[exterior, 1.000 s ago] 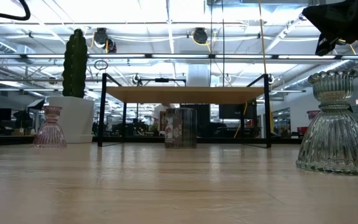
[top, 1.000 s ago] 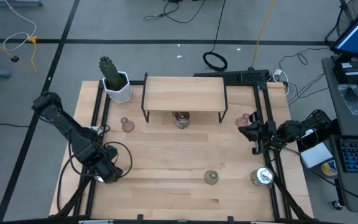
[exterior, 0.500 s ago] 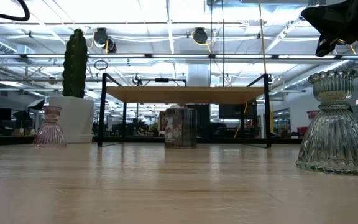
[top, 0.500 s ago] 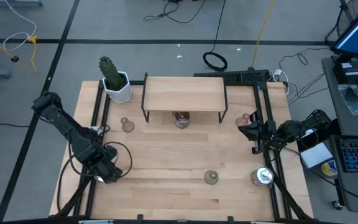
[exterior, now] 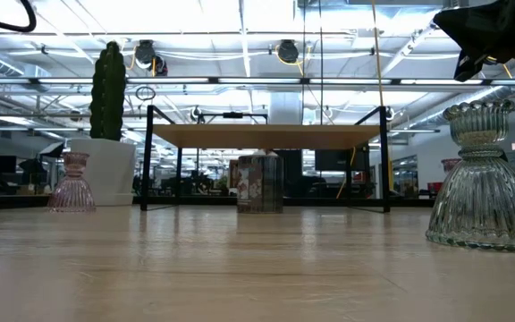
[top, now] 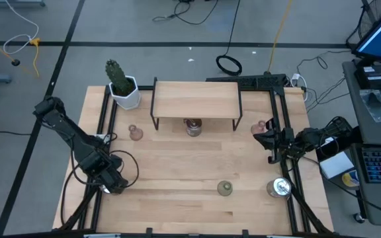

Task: Pick & Place candle stick holders
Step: Put the orange scented candle on the shelf

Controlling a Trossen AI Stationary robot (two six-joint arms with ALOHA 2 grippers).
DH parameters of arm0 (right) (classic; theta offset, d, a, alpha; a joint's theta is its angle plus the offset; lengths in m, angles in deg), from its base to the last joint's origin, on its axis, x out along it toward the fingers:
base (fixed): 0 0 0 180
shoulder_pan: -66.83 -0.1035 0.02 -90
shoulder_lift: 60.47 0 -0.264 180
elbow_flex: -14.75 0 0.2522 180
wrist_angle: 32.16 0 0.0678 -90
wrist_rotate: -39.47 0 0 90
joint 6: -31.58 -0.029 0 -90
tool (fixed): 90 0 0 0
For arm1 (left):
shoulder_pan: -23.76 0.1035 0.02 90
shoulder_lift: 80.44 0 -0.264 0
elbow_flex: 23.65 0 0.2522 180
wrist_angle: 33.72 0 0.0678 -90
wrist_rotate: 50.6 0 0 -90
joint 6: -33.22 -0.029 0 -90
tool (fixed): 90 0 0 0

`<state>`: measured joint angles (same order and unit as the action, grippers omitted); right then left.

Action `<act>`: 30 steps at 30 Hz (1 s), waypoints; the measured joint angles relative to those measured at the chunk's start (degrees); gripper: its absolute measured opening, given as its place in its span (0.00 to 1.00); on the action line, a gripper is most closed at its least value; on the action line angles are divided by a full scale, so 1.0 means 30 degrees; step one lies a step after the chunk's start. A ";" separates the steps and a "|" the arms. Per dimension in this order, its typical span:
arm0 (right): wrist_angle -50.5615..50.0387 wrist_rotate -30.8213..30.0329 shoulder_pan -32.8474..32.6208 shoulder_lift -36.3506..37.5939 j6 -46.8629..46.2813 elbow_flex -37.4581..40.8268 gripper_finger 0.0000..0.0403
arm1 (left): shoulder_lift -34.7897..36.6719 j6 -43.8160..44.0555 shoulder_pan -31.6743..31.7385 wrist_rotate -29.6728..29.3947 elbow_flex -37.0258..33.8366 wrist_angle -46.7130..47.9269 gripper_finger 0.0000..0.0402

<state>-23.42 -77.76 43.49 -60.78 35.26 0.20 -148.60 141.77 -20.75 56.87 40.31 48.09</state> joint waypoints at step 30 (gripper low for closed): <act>-0.0014 0.0005 -0.0003 0.0000 0.0000 0.0000 0.00 | -0.0016 0.0563 -0.0510 -0.1971 0.0000 0.0386 0.98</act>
<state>-23.46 -77.74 43.48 -60.78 35.26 0.20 -148.65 143.46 -22.28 50.96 40.31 49.25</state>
